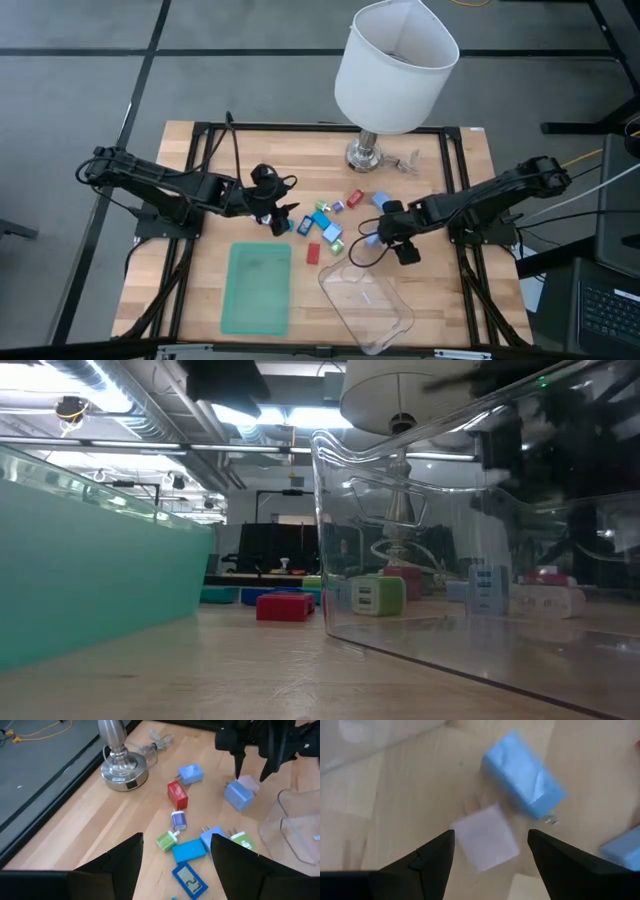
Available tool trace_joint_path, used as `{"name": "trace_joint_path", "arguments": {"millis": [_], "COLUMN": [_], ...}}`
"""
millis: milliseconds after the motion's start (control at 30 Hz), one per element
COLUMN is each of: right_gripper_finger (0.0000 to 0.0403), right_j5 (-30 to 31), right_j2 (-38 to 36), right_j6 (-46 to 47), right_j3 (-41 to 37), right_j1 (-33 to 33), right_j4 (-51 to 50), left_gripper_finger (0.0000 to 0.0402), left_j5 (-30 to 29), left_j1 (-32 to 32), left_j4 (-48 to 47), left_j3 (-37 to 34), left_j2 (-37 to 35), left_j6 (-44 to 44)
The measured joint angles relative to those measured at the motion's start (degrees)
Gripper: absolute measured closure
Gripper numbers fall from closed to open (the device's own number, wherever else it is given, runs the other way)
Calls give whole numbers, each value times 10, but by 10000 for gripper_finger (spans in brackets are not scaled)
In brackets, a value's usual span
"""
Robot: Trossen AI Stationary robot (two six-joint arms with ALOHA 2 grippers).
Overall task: Pick & Place Office items
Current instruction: Put the pink charger adapter into the transparent bin
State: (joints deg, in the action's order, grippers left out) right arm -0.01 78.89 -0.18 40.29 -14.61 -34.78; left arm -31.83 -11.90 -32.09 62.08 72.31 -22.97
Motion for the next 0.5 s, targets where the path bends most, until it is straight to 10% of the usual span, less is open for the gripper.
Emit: {"name": "trace_joint_path", "arguments": {"millis": [500], "right_gripper_finger": [138], "right_j5": [-7], "right_j2": [0], "right_j6": [25], "right_j3": [-58], "right_j1": [0], "right_j4": [32], "left_gripper_finger": [175], "left_j5": [0], "left_j1": [0], "left_j4": [-17], "left_j3": [0], "left_j2": [0], "left_j6": [6]}}
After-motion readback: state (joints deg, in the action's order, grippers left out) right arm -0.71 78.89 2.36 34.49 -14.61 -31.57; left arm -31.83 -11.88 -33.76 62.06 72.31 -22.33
